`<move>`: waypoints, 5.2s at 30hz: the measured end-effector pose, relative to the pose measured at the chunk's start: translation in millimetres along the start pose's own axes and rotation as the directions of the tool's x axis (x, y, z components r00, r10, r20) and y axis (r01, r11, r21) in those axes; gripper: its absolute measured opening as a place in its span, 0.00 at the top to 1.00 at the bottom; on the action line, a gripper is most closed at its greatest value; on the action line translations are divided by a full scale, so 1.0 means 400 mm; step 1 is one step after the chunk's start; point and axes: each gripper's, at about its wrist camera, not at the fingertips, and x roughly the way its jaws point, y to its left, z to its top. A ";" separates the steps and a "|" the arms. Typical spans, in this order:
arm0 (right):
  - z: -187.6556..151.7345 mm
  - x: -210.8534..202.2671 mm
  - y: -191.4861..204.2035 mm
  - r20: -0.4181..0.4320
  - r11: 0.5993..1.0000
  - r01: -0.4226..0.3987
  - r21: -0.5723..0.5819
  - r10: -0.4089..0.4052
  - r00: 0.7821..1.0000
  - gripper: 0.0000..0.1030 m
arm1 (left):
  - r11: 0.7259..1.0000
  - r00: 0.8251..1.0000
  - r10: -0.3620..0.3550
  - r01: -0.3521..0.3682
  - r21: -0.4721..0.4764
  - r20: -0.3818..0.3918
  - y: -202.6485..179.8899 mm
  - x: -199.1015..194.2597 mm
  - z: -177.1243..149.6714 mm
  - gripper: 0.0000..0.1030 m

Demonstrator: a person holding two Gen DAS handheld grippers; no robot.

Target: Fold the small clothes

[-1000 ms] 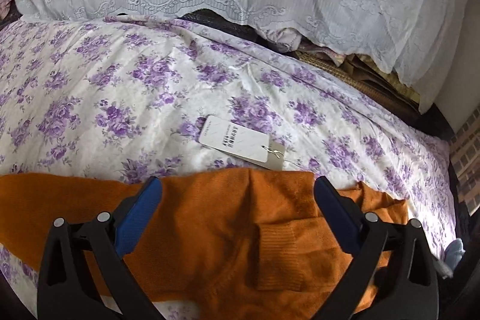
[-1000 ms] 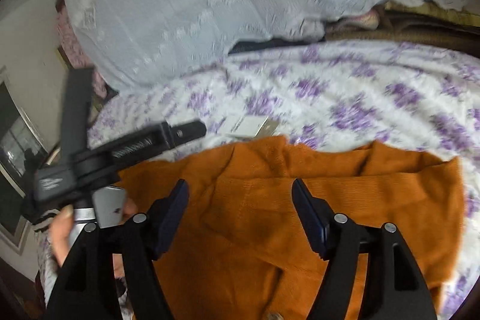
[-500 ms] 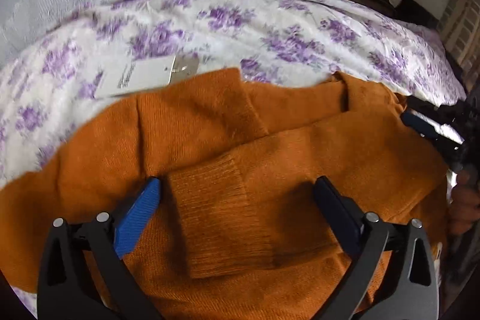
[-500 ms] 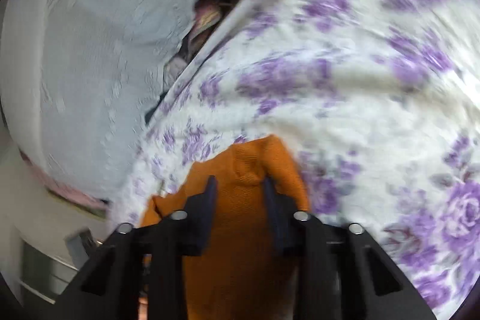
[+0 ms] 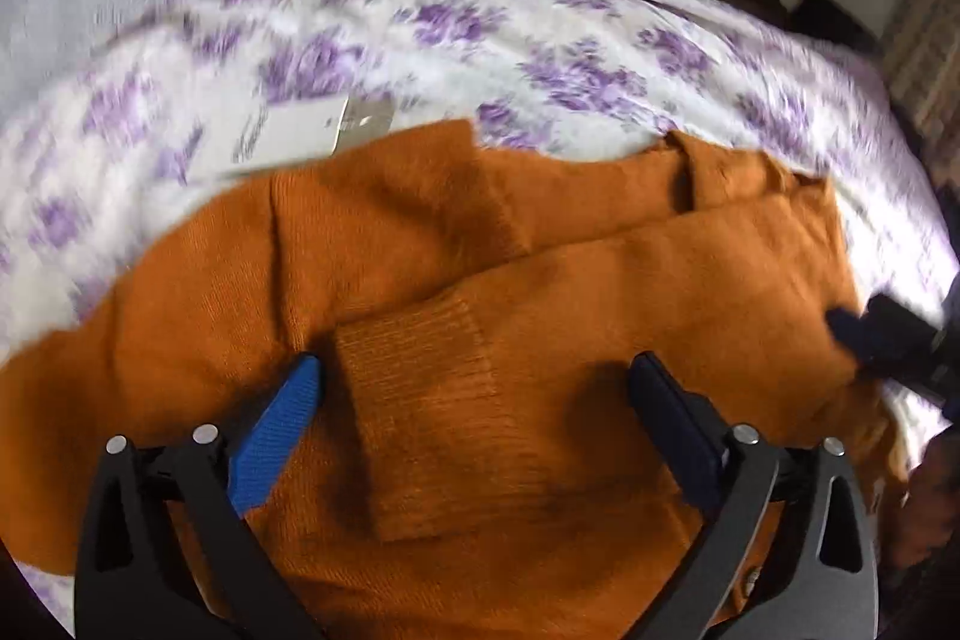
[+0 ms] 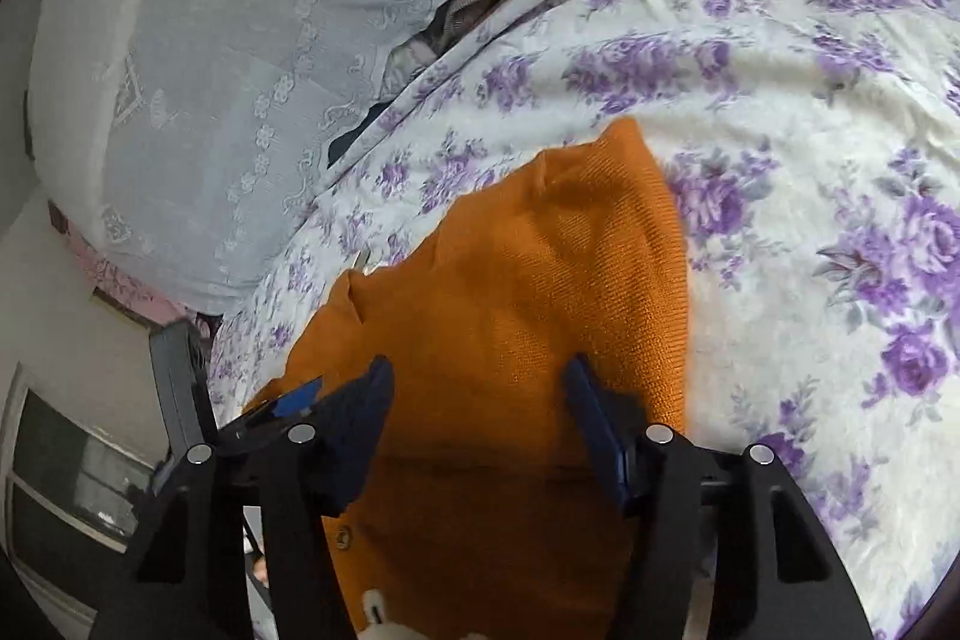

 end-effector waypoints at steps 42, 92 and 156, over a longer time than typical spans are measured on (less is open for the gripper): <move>-0.066 -0.044 -0.008 0.065 0.990 -0.121 -0.076 0.126 0.990 0.22 | 0.592 0.966 0.032 0.189 -0.784 0.257 0.597 -0.298 -0.378 0.05; -0.044 -0.068 -0.056 0.189 0.982 -0.186 0.040 0.175 0.966 0.22 | 0.972 0.965 0.120 -0.067 -0.226 0.234 0.048 -0.273 -0.022 0.77; 0.039 0.038 0.029 0.006 0.996 0.055 -0.068 -0.055 0.998 0.94 | 0.922 0.978 0.174 -0.120 -0.369 0.117 0.328 -0.226 -0.229 0.06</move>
